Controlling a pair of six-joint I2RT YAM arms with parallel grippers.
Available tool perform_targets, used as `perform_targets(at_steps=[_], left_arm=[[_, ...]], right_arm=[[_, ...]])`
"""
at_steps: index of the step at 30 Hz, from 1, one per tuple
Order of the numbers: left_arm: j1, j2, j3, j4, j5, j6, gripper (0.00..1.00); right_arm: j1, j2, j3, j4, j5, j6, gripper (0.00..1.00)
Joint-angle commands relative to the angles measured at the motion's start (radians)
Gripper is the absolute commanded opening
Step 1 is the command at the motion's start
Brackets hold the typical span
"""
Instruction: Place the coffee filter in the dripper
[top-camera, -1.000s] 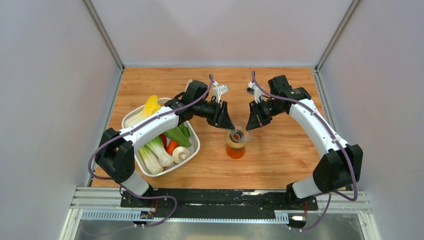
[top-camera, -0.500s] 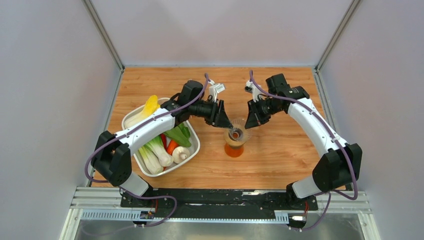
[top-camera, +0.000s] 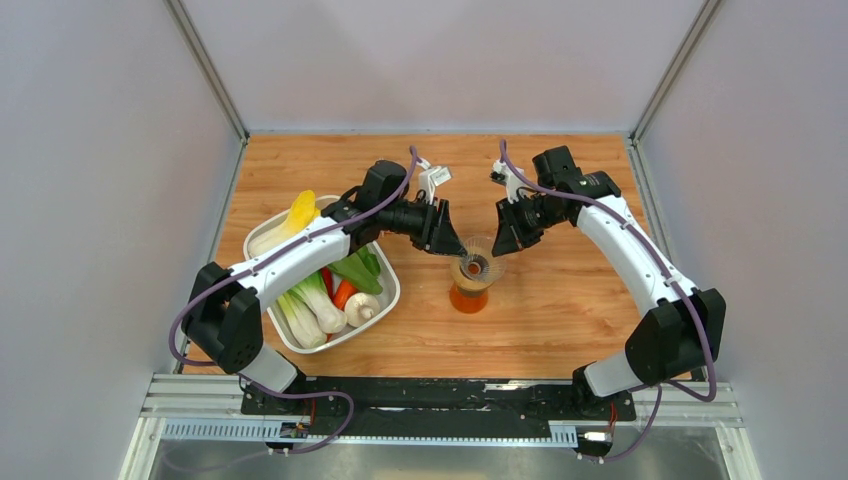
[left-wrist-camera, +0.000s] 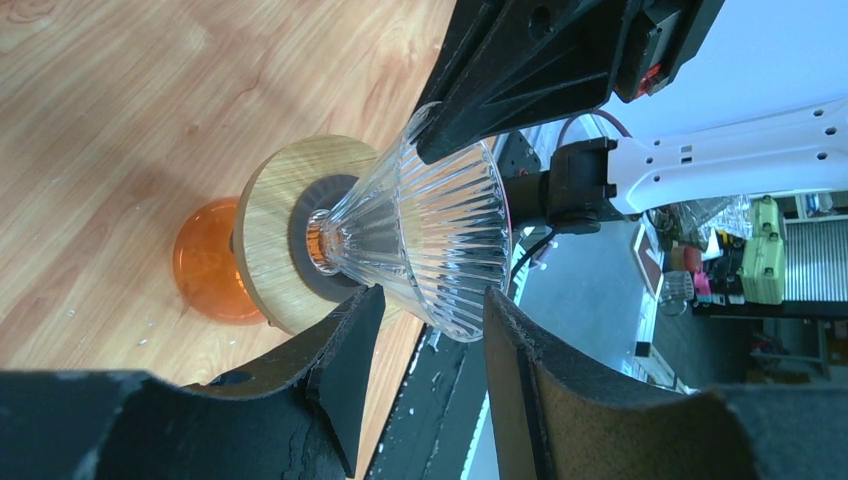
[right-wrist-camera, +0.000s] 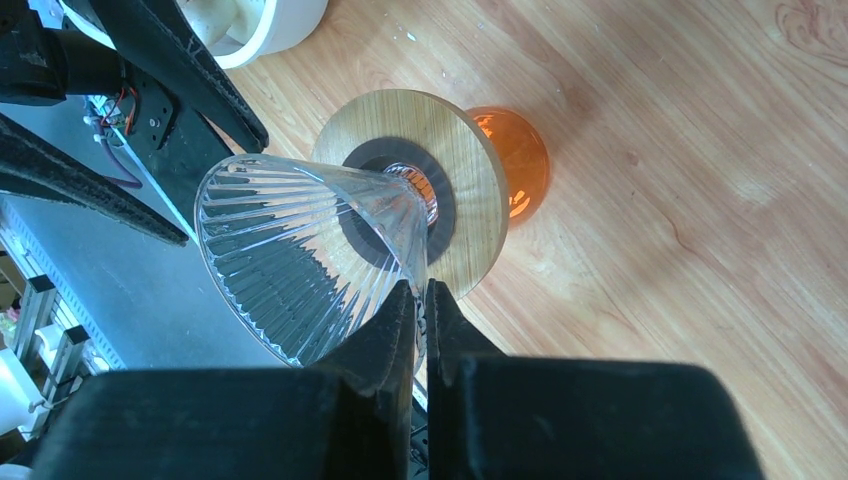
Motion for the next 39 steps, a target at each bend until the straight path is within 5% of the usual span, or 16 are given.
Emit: perform_targets(at_steps=[1,8,13,29,39], left_arm=[[-0.019,-0.028,0.043,-0.002,-0.001,0.007,0.52],[-0.023,-0.005,0.053,-0.064,-0.067,0.027,0.48],[-0.022,0.013,0.084,-0.115,-0.106,0.034,0.35],[-0.022,0.059,0.128,-0.219,-0.142,0.059,0.02],[-0.022,0.084,0.129,-0.242,-0.175,0.089,0.0]], right_arm=[[-0.005,-0.016,0.042,-0.008,0.0,0.015,0.09],[-0.006,-0.006,0.064,-0.025,-0.013,0.034,0.1],[-0.005,0.011,0.063,-0.034,-0.027,0.042,0.0],[-0.006,0.076,0.105,-0.064,0.02,0.05,0.0],[-0.002,0.108,0.115,-0.055,0.026,0.055,0.0]])
